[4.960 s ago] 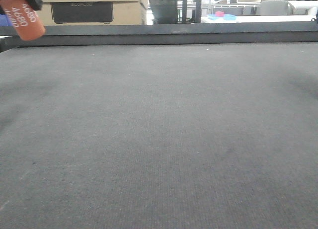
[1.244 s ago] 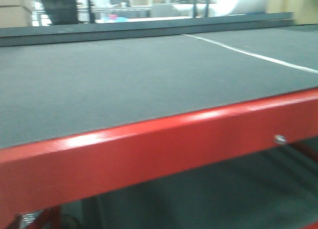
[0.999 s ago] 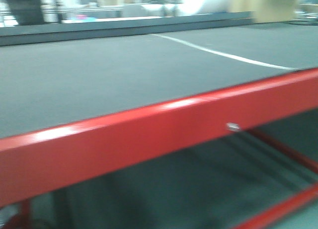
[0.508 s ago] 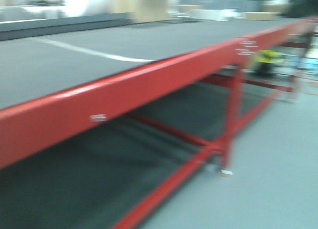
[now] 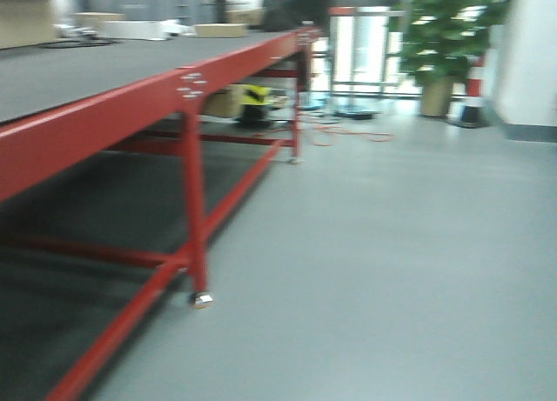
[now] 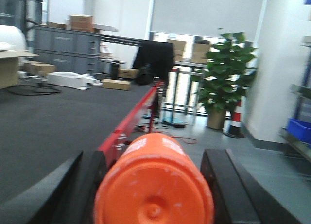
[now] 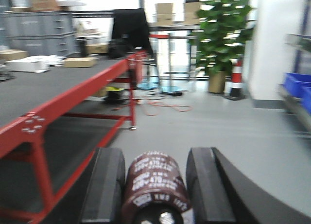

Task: Place cylindrical capacitor in blue bin on shelf
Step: 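Drive the base past the red table to the shelf of blue bins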

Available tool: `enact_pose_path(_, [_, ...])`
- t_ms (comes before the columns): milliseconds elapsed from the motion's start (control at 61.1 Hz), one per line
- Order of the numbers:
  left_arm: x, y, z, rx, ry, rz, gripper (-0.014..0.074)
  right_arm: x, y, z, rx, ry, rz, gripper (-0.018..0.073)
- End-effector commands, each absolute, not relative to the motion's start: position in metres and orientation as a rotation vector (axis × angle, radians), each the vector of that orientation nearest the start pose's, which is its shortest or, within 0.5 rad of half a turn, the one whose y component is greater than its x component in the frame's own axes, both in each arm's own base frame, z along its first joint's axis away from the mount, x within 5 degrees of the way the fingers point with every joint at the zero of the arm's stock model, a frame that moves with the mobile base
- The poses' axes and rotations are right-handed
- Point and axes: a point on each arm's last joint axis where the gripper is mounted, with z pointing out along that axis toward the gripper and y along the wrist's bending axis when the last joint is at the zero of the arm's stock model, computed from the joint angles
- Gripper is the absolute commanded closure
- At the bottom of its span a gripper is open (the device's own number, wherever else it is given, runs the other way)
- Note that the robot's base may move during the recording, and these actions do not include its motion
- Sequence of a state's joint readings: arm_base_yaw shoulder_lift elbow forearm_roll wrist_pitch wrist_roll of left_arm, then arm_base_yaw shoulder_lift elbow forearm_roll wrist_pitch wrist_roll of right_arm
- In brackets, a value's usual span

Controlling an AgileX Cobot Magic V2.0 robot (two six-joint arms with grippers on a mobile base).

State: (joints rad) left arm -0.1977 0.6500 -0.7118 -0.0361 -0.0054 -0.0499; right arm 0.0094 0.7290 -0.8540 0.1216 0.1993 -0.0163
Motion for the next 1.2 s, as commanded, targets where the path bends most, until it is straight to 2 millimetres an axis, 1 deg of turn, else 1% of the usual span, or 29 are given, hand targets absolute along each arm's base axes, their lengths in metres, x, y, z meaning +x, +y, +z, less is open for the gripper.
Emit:
enact_pose_path(0, [0.1291, -0.0253, 0.3999, 0.074, 1.392, -0.234, 0.0707, 0.1446, 0.0034, 0.4188, 0.050, 1.526, 0.101, 0.0721])
enact_pose_path(1179, [0.1291, -0.0253, 0.3999, 0.074, 1.392, -0.234, 0.0707, 0.1446, 0.0033, 0.4191, 0.050, 1.522, 0.101, 0.0721])
